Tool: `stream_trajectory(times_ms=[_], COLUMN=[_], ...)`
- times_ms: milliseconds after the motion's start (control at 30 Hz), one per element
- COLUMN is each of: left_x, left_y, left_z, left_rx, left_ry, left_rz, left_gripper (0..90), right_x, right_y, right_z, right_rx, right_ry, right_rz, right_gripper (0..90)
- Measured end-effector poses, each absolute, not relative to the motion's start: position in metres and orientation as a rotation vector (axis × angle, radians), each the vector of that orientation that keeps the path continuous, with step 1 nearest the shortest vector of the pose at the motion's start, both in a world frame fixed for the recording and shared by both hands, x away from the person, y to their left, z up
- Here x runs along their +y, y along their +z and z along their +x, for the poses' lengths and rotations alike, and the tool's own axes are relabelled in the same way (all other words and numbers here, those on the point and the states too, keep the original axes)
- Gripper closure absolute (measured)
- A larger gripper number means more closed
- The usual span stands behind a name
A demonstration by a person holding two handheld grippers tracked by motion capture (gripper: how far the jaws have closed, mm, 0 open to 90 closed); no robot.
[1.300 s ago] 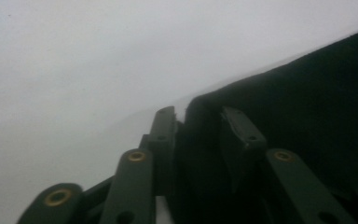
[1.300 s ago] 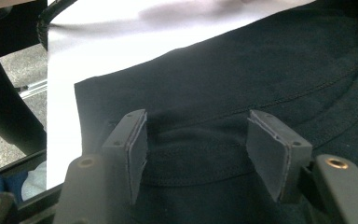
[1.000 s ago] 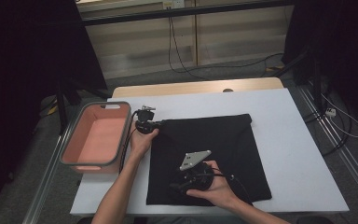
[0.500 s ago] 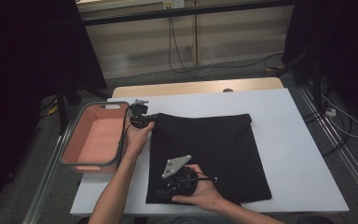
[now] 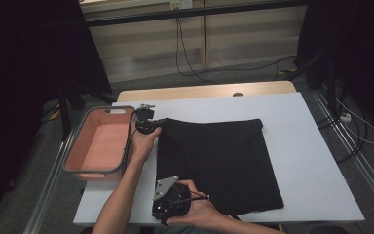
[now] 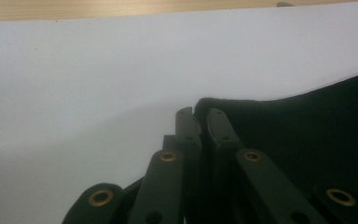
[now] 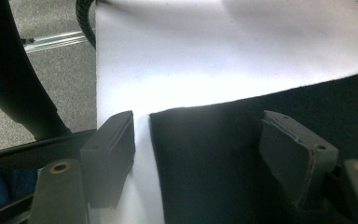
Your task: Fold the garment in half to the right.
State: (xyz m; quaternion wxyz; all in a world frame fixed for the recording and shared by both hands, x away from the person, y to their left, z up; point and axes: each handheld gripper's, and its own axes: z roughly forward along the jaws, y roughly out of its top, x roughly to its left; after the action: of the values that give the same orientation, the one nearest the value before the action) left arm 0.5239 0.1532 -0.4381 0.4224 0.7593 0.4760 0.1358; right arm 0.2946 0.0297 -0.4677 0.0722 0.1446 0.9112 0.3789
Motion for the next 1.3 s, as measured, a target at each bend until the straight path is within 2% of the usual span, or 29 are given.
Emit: stream_trajectory(times_ms=[167,267,300,400,567,633,1300], left_x=[0.151,0.151,0.151,0.152,0.152,0.152,0.157], left_y=[-0.439,-0.438,-0.437,-0.435,-0.434,-0.435,-0.417], left_z=[0.525,0.524,0.524,0.524,0.525,0.525,0.523], left_rx=[1.2,1.19,1.194,1.191,1.191,1.19,1.175], left_ry=[0.337,0.344,0.342,0.346,0.342,0.341,0.343], left_rz=[1.899,1.904,1.899,1.897,1.905,1.904,1.866], left_gripper=[85.3,85.2,85.3,85.3,85.3,85.3,85.3], right_x=[0.032,0.031,0.031,0.027,0.022,0.022,0.017], right_y=[-0.468,-0.468,-0.467,-0.465,-0.467,-0.466,-0.441], right_z=[0.292,0.294,0.294,0.297,0.304,0.304,0.299], right_rx=[2.724,2.734,2.731,2.711,2.7,2.702,2.677], right_ry=[1.126,1.121,1.117,1.135,1.165,1.16,1.36], right_rz=[0.462,0.461,0.471,0.507,0.538,0.564,0.558], right_gripper=[26.7,31.5,35.5,65.5,77.4,85.6,87.1])
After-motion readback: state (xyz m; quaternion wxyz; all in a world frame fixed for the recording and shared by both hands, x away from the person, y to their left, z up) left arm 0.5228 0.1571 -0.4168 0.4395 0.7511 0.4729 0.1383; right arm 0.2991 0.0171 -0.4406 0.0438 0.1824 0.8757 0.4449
